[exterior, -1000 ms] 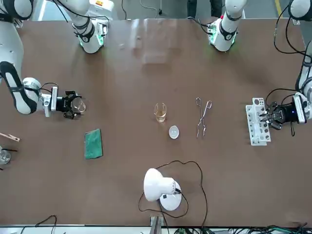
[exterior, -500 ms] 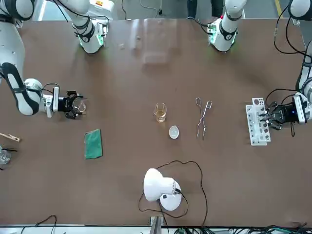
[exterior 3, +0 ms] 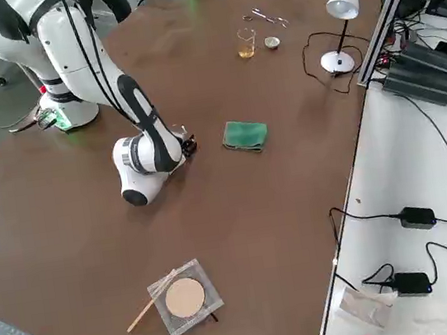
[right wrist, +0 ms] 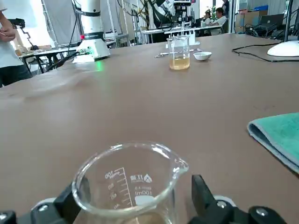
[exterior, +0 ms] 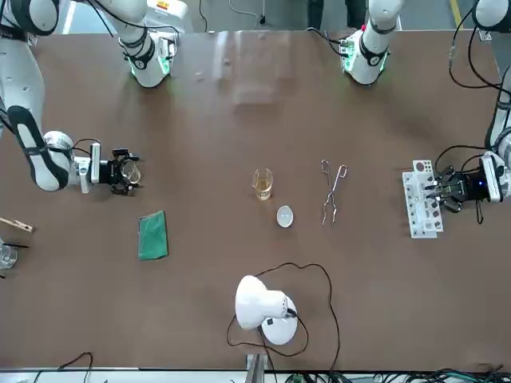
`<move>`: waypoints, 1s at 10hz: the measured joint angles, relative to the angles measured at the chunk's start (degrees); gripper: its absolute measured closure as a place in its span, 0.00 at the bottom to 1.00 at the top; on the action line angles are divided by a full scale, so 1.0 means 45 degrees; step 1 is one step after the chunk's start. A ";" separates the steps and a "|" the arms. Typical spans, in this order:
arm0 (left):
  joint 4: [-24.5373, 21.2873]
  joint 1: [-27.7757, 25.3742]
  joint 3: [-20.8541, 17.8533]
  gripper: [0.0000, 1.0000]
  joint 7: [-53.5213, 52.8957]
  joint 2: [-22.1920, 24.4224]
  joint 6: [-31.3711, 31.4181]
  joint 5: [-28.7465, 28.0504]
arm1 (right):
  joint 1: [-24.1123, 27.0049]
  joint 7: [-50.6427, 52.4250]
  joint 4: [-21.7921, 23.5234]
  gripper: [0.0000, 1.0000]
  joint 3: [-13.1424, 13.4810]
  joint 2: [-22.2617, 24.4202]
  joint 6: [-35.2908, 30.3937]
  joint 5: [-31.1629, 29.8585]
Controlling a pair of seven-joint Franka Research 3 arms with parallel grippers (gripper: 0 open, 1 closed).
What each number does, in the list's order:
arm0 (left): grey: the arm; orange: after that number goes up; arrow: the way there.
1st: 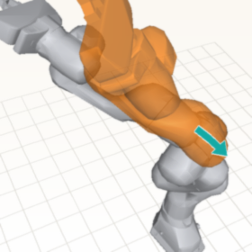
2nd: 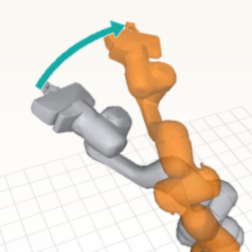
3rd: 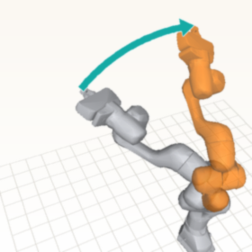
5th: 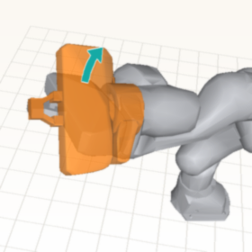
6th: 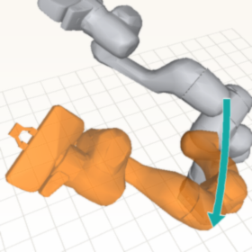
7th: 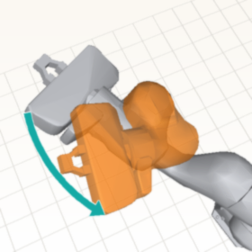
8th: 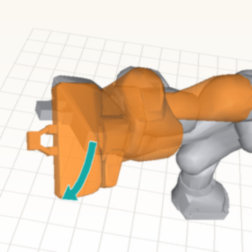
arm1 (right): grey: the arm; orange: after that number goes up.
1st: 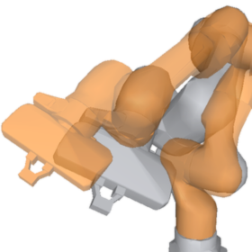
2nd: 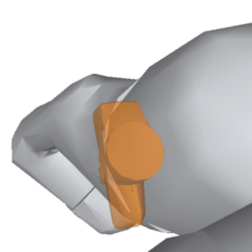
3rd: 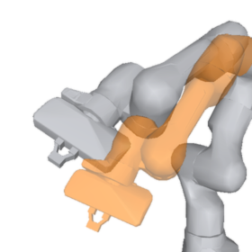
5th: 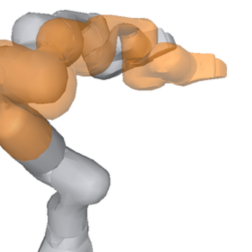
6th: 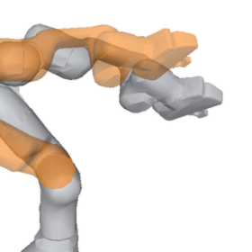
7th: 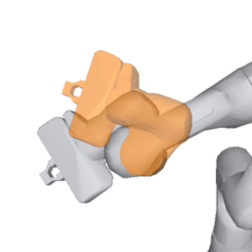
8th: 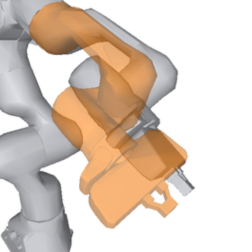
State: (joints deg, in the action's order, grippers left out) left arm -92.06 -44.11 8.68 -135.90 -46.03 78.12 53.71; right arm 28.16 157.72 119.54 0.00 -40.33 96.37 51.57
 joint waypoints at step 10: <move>0.0030 -0.0004 0.0233 0.78 0.0063 0.0513 -0.0390 -0.0074 | -0.0004 0.0008 -0.0044 0.53 0.0000 -0.0037 0.0063 0.0024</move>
State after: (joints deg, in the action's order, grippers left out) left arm -91.92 -44.13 9.73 -135.61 -43.72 76.36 53.38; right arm 28.14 157.75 119.34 0.00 -40.50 96.66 51.68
